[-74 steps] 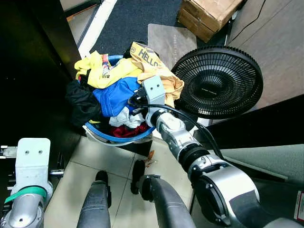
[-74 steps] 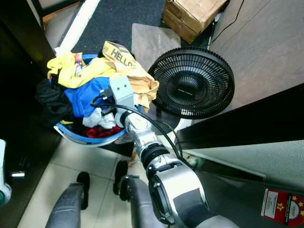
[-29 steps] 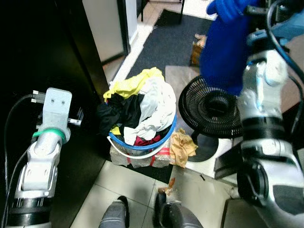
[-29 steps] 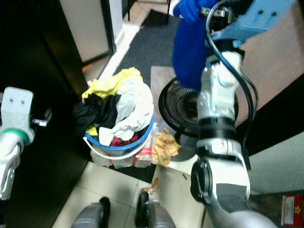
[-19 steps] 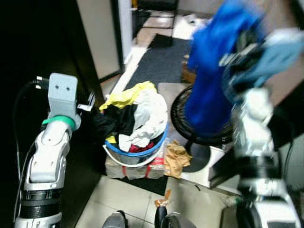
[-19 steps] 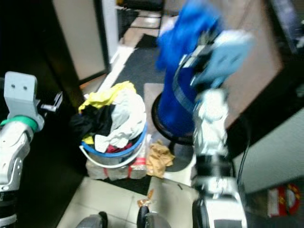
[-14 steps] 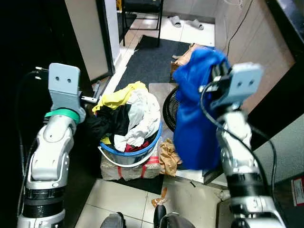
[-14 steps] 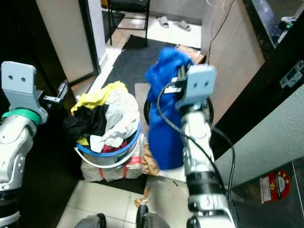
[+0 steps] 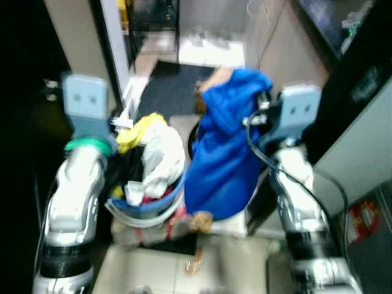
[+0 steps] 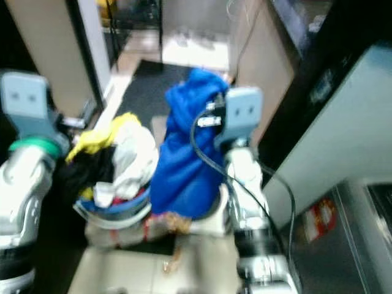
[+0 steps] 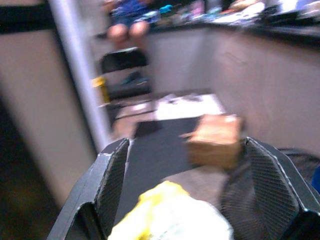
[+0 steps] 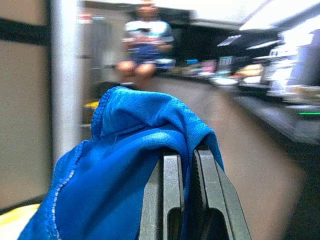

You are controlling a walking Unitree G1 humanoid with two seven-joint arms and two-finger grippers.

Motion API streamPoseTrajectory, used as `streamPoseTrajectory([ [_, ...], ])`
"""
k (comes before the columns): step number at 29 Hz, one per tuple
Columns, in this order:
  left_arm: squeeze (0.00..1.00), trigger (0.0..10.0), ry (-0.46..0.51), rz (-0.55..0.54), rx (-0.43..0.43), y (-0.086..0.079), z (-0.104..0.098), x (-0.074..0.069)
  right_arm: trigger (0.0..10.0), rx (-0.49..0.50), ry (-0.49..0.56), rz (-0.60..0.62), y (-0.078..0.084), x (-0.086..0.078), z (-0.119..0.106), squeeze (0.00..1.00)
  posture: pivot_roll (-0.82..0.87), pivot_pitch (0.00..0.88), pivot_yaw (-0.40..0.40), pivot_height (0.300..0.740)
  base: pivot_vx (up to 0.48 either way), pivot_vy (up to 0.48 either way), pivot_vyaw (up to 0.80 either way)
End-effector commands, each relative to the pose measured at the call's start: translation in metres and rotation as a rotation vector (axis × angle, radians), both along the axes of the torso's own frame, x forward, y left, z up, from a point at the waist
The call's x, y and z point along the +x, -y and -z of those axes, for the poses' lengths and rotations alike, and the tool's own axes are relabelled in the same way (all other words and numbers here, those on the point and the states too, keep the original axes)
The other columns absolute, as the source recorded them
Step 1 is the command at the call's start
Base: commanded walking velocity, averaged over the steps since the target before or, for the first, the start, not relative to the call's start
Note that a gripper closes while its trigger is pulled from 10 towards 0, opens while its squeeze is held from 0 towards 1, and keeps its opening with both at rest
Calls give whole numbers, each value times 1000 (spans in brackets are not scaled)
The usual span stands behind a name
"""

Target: Clothes washing

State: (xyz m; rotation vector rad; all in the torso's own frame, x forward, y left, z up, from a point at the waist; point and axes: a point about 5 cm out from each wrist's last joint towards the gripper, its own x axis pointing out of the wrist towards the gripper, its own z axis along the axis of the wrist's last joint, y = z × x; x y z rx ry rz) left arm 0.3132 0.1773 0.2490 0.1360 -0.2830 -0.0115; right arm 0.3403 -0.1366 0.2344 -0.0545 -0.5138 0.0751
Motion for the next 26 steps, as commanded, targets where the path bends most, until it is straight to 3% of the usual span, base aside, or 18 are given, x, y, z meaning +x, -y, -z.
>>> streamPoseTrajectory([
  [1, 0, 10000, -8, -1, 2, 1, 1, -2, 10000, 23, 15, 2, 0, -1, -6, 0, 70, 0, -27, 740, 0, 0, -800],
  [15, 0, 10000, 18, 8, 20, 2, -9, -4, 10000, 73, 53, -1, -1, -2, -25, 0, 83, 6, -20, 740, 0, 0, -800],
  [26, 0, 10000, 24, 12, 30, 4, -11, -5, 10000, 134, 102, -68, -14, 0, -46, 0, 95, 7, -21, 740, 0, 0, -800],
])
